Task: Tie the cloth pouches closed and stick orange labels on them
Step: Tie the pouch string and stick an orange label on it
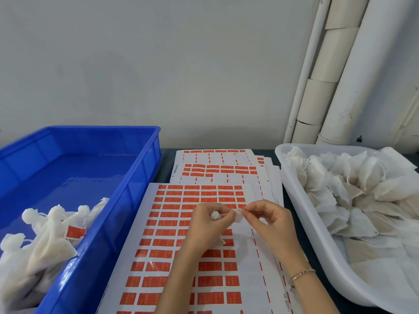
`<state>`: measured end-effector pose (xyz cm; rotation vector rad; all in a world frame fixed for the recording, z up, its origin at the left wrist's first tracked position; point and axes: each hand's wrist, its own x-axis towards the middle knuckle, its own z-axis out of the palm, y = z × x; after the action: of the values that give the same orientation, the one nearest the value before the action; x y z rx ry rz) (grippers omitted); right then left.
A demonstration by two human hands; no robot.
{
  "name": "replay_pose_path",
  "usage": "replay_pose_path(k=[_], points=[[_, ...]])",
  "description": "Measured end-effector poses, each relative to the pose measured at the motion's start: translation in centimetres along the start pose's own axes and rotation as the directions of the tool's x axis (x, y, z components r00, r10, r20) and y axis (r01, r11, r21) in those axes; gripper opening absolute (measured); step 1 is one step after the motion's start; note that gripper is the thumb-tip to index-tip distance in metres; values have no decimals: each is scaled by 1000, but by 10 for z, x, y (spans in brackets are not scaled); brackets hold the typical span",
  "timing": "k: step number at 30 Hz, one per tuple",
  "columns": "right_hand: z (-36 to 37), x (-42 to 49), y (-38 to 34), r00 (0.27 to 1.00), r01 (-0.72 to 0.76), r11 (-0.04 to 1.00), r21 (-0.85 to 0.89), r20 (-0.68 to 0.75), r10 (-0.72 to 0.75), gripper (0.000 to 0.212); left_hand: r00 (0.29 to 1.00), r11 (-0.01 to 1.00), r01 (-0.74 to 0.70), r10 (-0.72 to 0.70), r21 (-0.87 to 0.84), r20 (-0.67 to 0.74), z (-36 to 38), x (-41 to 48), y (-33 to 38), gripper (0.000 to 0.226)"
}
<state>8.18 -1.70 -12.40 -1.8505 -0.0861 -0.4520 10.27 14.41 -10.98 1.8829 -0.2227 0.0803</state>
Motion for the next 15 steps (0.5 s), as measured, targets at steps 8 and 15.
replay_pose_path(k=[8,15], points=[[2,-7,-9,986,154,975,-162,-35,-162,24,988,985,154,-153,-83,16,-1,1,1,16],[5,-11,-13,972,227,950,-213,-5,-233,22,977,969,213,-215,-125,-1,-2,2,2,19]])
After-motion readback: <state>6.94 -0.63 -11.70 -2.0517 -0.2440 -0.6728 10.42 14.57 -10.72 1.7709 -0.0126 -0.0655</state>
